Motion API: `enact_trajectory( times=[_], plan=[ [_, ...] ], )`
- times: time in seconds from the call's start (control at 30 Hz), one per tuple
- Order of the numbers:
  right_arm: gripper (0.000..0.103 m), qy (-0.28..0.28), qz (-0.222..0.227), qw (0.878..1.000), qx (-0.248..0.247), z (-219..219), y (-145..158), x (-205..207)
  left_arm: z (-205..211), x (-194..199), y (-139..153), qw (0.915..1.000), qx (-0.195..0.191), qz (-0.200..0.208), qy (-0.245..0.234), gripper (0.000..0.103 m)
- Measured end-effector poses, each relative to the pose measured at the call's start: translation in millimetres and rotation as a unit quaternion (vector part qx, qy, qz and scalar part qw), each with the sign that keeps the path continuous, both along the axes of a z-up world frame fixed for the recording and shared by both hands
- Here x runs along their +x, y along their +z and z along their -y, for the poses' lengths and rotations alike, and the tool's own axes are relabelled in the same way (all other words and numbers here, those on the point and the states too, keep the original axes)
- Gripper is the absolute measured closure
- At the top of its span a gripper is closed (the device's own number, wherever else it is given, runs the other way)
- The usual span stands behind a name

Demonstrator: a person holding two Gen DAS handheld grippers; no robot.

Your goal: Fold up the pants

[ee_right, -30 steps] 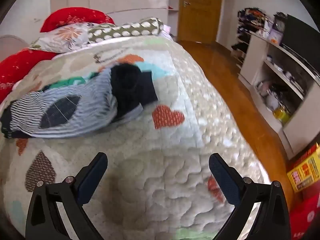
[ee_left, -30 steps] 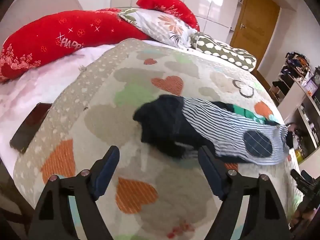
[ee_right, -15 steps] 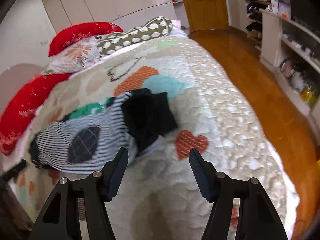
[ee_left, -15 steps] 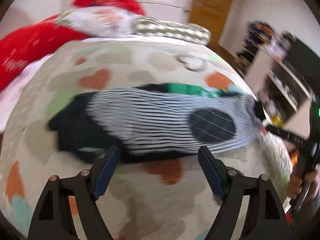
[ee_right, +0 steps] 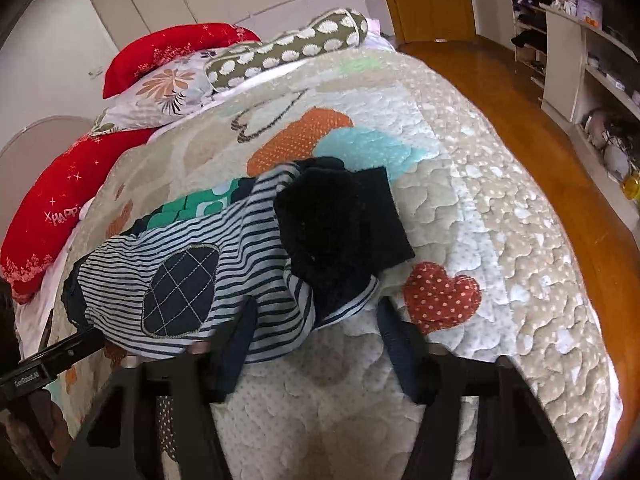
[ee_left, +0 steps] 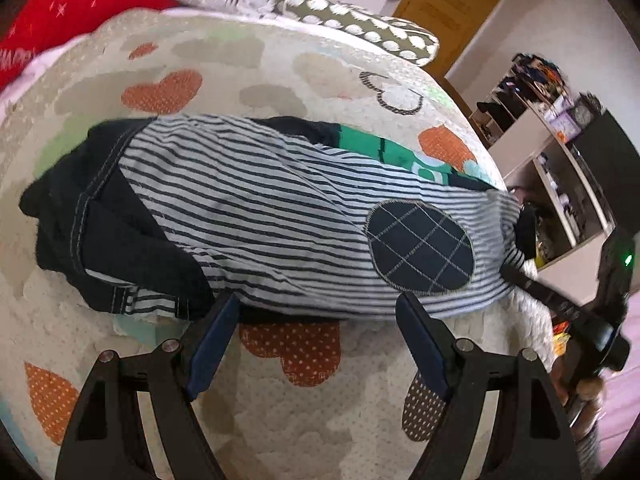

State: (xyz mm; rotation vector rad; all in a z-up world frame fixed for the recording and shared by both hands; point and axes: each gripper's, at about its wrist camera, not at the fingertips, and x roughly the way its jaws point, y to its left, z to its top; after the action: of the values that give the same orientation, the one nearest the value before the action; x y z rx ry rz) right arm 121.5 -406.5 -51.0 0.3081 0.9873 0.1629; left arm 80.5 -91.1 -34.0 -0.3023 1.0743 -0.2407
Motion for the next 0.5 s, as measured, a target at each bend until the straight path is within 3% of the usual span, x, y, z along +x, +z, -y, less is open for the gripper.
enact_trajectory(
  times=[0.03, 0.07, 0.1, 0.13, 0.23, 0.4, 0.47, 0.5],
  plan=[
    [0.086, 0.001, -0.015, 1.0, 0.006, 0, -5, 4, -2, 3, -1, 1.0, -0.006, -0.003, 0.004, 0.031],
    [0.091, 0.0, -0.029, 0.999, 0.017, 1, -8, 6, -4, 6, -1, 0.9999, -0.008, -0.006, 0.013, 0.041],
    [0.091, -0.004, -0.029, 0.999, 0.024, 3, -8, 5, -7, 9, -1, 0.9996, 0.005, -0.012, 0.026, 0.072],
    [0.093, -0.007, -0.026, 0.999, 0.032, 4, -7, 3, -9, 11, 0, 0.9992, 0.014, -0.016, 0.035, 0.096],
    [0.095, -0.008, -0.015, 0.999, 0.041, 6, 2, -4, -21, 6, 10, 0.9988, -0.016, -0.005, 0.046, 0.098],
    [0.097, -0.001, -0.004, 0.999, 0.049, 5, 18, -7, -35, 0, 28, 0.9976, -0.007, 0.02, 0.065, 0.102],
    [0.097, 0.003, 0.001, 0.998, 0.055, 4, 26, -6, -41, -2, 31, 0.9972, -0.027, 0.02, 0.067, 0.101],
    [0.097, 0.004, 0.003, 0.998, 0.058, 4, 29, -7, -43, -7, 32, 0.997, -0.04, 0.022, 0.063, 0.093]
  ],
)
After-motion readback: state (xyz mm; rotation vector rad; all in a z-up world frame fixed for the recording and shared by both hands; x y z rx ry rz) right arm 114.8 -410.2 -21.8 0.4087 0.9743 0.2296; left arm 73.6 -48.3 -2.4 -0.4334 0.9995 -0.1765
